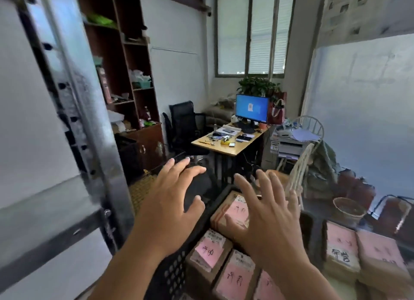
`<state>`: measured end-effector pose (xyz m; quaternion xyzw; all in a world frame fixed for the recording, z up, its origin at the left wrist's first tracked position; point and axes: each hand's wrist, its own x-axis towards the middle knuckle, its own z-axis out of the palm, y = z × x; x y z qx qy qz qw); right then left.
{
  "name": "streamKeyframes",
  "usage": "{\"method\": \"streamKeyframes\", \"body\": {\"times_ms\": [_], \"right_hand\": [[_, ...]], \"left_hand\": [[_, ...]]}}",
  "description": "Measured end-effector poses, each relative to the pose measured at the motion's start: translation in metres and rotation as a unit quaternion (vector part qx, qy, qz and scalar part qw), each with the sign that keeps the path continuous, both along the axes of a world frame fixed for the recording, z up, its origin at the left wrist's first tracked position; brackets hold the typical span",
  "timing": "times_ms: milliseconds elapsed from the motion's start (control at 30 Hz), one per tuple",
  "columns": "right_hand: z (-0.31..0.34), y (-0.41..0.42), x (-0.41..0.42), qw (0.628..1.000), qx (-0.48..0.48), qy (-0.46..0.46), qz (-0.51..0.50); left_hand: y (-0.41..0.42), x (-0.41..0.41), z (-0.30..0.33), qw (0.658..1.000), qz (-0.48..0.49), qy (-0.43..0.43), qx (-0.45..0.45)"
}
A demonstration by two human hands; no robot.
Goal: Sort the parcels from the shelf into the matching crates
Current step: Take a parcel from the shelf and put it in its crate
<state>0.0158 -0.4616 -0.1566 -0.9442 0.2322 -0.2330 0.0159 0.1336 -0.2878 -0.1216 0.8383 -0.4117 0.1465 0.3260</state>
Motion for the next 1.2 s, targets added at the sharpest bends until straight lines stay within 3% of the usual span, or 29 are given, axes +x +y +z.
{"method": "streamKeyframes", "body": {"times_ms": [167, 300, 567, 867, 1033, 1200], "right_hand": [[0.004, 0.07, -0.028, 0.989, 0.023, -0.013, 0.143], [0.02, 0.154, -0.042, 0.957, 0.029, 0.001, 0.288], [0.041, 0.413, -0.124, 0.841, -0.003, -0.026, 0.541], [0.016, 0.724, -0.305, 0.685, 0.041, -0.011, 0.728], [0.007, 0.851, -0.38, 0.624, 0.048, 0.014, 0.78], [0.01, 0.947, -0.384, 0.616, 0.058, 0.006, 0.786]], "left_hand": [[0.083, -0.097, 0.001, 0.991, 0.132, 0.0, 0.003], [0.186, -0.164, 0.007, 0.962, 0.27, -0.03, -0.014], [0.45, -0.365, 0.019, 0.818, 0.571, -0.049, -0.054], [0.684, -0.635, 0.007, 0.657, 0.753, 0.012, -0.023], [0.779, -0.732, 0.008, 0.596, 0.803, 0.017, -0.004], [0.863, -0.752, -0.001, 0.573, 0.819, 0.031, -0.012]]}}
